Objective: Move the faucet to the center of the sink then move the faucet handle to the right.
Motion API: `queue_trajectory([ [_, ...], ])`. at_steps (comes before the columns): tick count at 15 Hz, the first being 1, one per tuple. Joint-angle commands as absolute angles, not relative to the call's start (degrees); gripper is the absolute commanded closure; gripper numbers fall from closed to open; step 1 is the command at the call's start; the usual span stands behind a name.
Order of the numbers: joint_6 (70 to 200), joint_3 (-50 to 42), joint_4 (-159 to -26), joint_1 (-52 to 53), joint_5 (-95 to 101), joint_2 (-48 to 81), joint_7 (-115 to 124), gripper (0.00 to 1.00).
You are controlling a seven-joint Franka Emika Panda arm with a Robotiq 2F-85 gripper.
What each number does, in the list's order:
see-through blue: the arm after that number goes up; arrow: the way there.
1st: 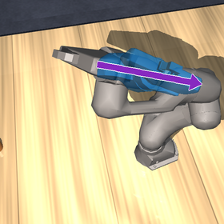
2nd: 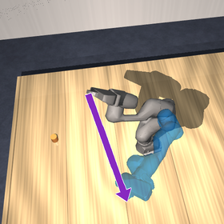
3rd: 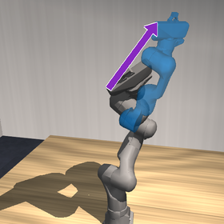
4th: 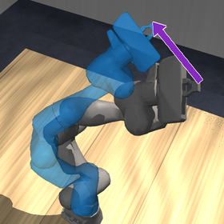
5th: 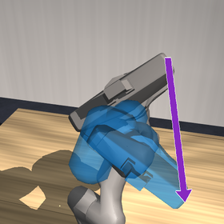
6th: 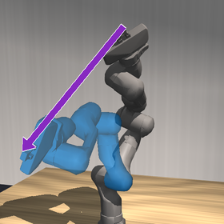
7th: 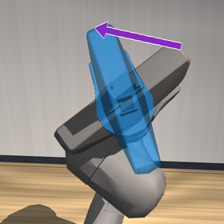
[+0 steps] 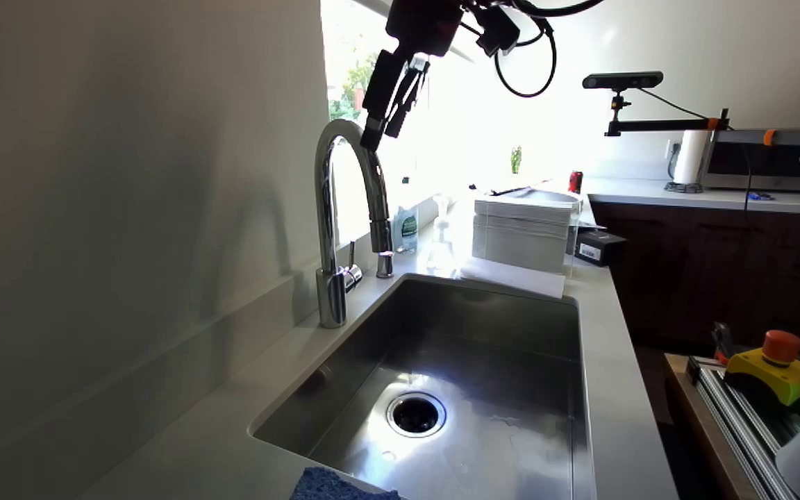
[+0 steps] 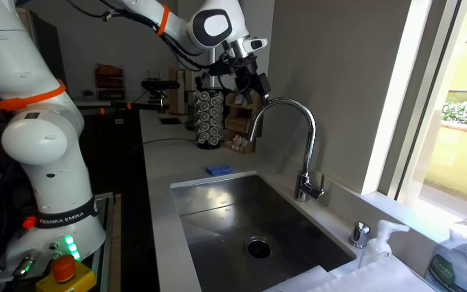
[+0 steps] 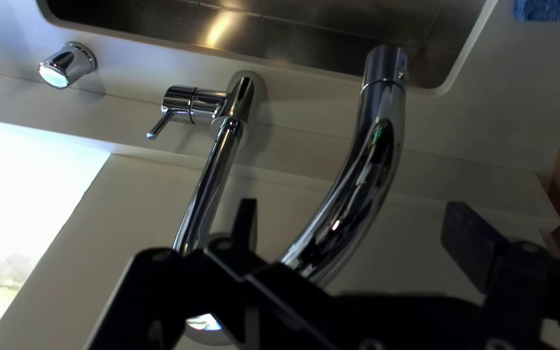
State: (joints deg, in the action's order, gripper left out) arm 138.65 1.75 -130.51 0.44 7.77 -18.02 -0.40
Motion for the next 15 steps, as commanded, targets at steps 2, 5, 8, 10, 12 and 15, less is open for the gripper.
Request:
queue_trajectory([
  [2, 138.9, 4.0, -130.8, -1.3, 11.6, -17.1, 5.8, 0.37],
  [5, 139.0, 4.9, -131.0, -2.4, 14.6, -16.9, 9.7, 0.54],
  [8, 139.4, 5.6, -131.1, -3.1, 16.6, -16.7, 13.6, 0.17],
  [10, 139.2, 5.8, -131.1, -3.4, 17.5, -16.5, 15.2, 0.56],
  [12, 139.2, 6.2, -131.1, -3.4, 17.7, -16.4, 16.3, 0.62],
  [15, 139.4, 7.0, -131.3, -3.3, 17.6, -16.3, 17.6, 0.86],
])
